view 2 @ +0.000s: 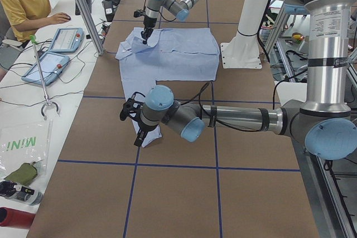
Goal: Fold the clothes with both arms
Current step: 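Lift the sleeve and fold it across the shirt toward the collar with the right gripper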
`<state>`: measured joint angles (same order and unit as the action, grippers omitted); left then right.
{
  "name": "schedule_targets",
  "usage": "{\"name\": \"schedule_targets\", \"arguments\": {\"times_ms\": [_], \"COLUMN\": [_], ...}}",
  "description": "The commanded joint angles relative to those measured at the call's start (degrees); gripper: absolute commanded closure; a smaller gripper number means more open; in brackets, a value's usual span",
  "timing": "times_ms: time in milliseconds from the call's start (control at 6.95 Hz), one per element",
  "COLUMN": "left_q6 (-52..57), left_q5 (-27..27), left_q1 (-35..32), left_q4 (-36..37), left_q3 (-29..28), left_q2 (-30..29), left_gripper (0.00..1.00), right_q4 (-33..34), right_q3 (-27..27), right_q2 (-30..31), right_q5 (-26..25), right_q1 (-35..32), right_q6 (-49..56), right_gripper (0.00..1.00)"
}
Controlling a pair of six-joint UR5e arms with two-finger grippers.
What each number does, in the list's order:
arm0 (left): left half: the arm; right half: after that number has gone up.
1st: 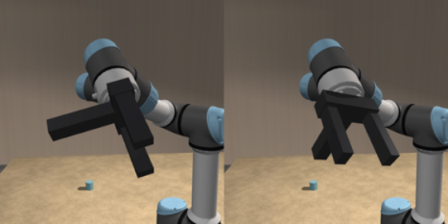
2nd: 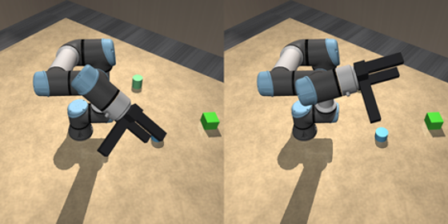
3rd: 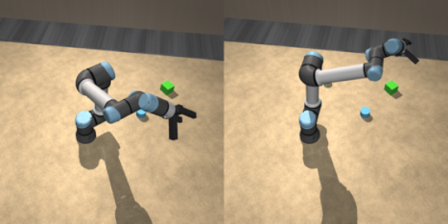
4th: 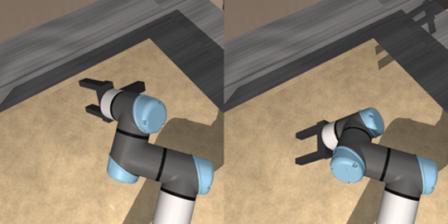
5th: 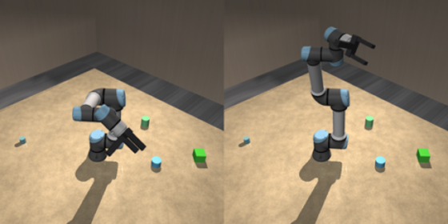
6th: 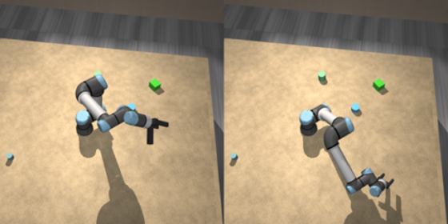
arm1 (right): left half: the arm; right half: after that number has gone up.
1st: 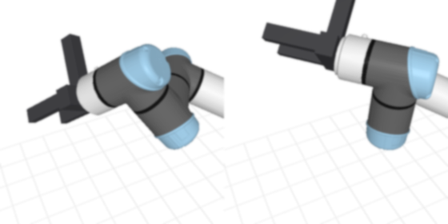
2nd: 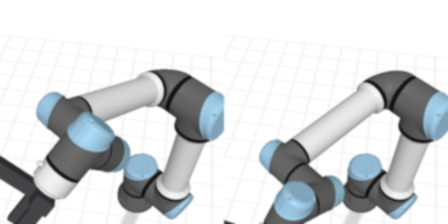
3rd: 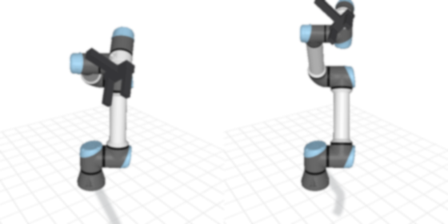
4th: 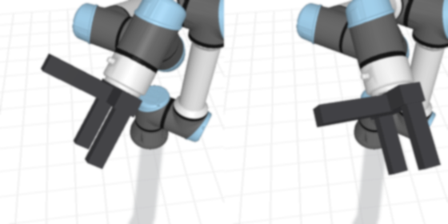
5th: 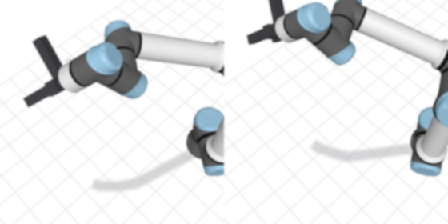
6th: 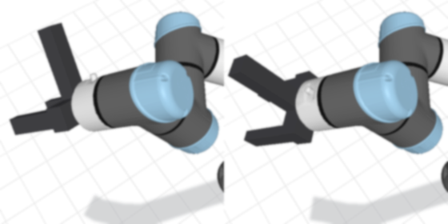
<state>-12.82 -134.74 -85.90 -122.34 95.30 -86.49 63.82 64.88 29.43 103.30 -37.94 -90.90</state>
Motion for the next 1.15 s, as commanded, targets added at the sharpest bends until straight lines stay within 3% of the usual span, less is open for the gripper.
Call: {"name": "schedule_targets", "arguments": {"times_ms": [0, 144, 288, 576, 864, 1008], "left_q6": [-0.10, -0.01, 0.08, -8.11, -18.27, -23.86], "left_q5": [-0.09, 0.17, 0.35, 0.44, 3.05, 4.21], "left_q1": [0.03, 1.16, 3.00, 7.21, 10.21, 11.88], "left_q4": [-0.17, -0.26, -0.78, -9.62, -13.25, -14.40], "left_q3": [0.06, -0.64, -2.21, -9.75, -13.64, -14.70], "left_q2": [-0.08, -0.52, -1.48, -2.89, -4.21, -5.09], "left_gripper": [0.00, 0.00, 0.00, 0.00, 0.01, 0.01], "right_q4": [-0.89, -0.89, -0.89, -0.81, -0.54, -0.11], "right_q3": [-0.99, -1.68, -3.43, -3.10, 0.23, 3.72], "right_q2": [-0.87, -1.22, -2.53, -3.51, -2.64, 0.59], "right_q5": [-2.31, -5.10, -9.04, -9.61, -9.61, -9.26], "right_q1": [1.37, 2.69, 5.05, 5.51, 5.16, 4.99], "right_q6": [-0.60, -2.86, -4.62, -7.70, -8.24, -8.16], "right_gripper": [1.00, 0.01, 0.00, 0.00, 0.00, 0.00]}}
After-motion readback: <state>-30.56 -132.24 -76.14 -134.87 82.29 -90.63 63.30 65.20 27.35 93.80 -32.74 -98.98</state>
